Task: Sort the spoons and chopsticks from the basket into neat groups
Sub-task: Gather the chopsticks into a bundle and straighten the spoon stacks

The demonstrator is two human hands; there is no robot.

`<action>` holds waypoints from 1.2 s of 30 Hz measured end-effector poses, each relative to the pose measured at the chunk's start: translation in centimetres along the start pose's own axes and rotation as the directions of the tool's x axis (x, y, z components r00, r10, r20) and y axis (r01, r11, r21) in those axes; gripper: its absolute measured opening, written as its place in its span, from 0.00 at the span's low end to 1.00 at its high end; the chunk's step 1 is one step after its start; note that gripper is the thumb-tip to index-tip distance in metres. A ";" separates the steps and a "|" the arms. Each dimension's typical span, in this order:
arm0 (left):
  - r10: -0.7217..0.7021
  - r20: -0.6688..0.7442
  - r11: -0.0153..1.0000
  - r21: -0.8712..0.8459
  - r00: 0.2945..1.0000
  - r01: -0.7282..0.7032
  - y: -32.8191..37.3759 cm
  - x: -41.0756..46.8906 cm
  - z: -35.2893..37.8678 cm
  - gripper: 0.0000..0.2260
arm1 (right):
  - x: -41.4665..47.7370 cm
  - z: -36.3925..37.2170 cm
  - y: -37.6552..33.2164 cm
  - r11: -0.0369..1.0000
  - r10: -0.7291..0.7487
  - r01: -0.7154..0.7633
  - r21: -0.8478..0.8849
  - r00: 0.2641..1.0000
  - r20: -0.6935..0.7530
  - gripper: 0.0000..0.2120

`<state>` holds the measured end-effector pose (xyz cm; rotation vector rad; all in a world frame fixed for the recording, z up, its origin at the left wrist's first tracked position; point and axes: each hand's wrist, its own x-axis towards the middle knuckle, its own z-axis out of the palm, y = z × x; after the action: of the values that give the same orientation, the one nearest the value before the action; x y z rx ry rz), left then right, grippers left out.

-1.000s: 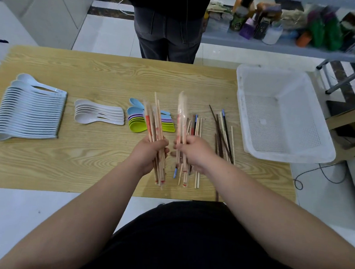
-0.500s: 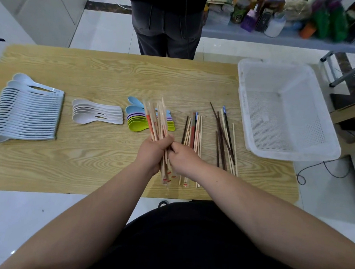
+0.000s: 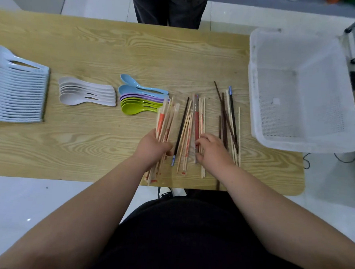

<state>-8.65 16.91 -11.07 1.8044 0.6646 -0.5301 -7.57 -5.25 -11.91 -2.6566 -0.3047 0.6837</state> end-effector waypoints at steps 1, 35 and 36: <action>0.020 -0.013 0.997 0.070 1.000 -0.019 0.1 0.2 0.3 0.12 | -0.1 -0.1 0.4 1.000 0.011 -0.010 0.013 1.000 -0.024 0.17; 0.180 0.022 0.553 0.824 0.983 -0.120 2.8 2.8 5.9 0.09 | 0.7 -1.5 4.0 0.992 0.123 -0.123 0.023 0.992 -0.003 0.19; 0.178 0.030 0.546 0.828 0.984 -0.124 2.8 2.8 6.0 0.09 | 0.6 -1.5 4.0 0.992 0.128 -0.128 0.023 0.992 -0.004 0.19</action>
<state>-4.92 11.05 -12.78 2.7646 0.2662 -0.7510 -5.84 -9.11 -12.62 -2.6731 -0.1252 0.7145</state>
